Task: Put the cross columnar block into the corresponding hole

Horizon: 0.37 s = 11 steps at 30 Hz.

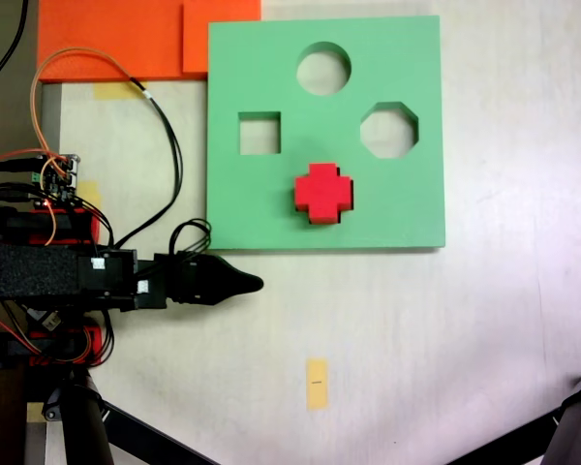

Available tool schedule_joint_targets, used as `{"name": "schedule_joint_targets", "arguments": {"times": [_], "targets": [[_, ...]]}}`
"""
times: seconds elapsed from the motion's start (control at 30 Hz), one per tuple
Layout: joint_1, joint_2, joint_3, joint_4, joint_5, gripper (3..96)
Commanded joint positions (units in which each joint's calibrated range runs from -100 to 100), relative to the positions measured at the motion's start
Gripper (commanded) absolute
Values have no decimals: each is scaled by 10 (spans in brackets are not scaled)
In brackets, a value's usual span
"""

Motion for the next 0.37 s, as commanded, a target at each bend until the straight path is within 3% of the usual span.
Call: {"name": "schedule_joint_targets", "arguments": {"times": [0.03,0.37], "targets": [[3,-5,-11,-69,-4,497],[2,-5,-11,-63,-4,497]]}}
